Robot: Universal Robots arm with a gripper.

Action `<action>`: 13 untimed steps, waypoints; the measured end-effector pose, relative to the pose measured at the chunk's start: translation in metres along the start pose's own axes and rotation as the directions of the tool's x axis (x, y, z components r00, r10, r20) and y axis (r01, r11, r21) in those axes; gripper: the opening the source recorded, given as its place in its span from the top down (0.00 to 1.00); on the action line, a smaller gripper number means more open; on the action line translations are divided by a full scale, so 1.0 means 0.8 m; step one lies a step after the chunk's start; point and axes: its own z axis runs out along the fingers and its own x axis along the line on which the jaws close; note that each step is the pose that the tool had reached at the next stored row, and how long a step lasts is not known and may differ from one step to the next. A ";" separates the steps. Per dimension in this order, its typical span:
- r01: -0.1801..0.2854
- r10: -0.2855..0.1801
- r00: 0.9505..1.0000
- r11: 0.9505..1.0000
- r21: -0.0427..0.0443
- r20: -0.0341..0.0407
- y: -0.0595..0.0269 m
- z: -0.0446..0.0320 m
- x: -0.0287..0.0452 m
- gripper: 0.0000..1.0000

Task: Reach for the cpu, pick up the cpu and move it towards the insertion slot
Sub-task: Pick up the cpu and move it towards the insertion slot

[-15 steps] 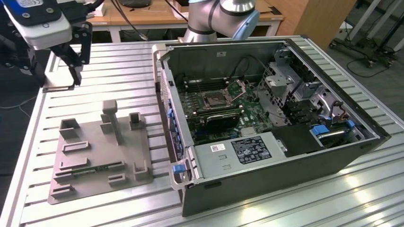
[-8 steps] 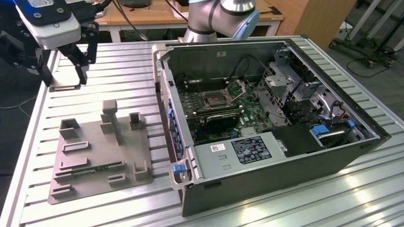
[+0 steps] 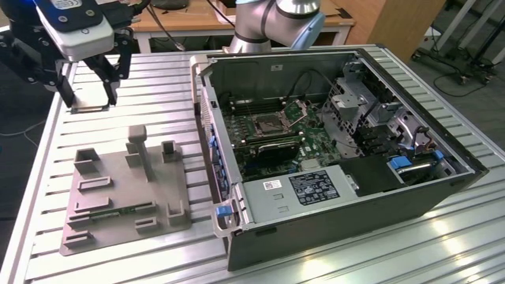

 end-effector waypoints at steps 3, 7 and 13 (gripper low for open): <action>0.000 0.000 1.000 1.000 0.000 0.000 0.000 0.0000 -0.0046 0.46; 0.000 0.000 1.000 1.000 0.000 0.000 0.000 0.0000 -0.0109 0.46; 0.000 0.000 1.000 1.000 0.000 0.000 0.001 -0.0001 -0.0205 0.46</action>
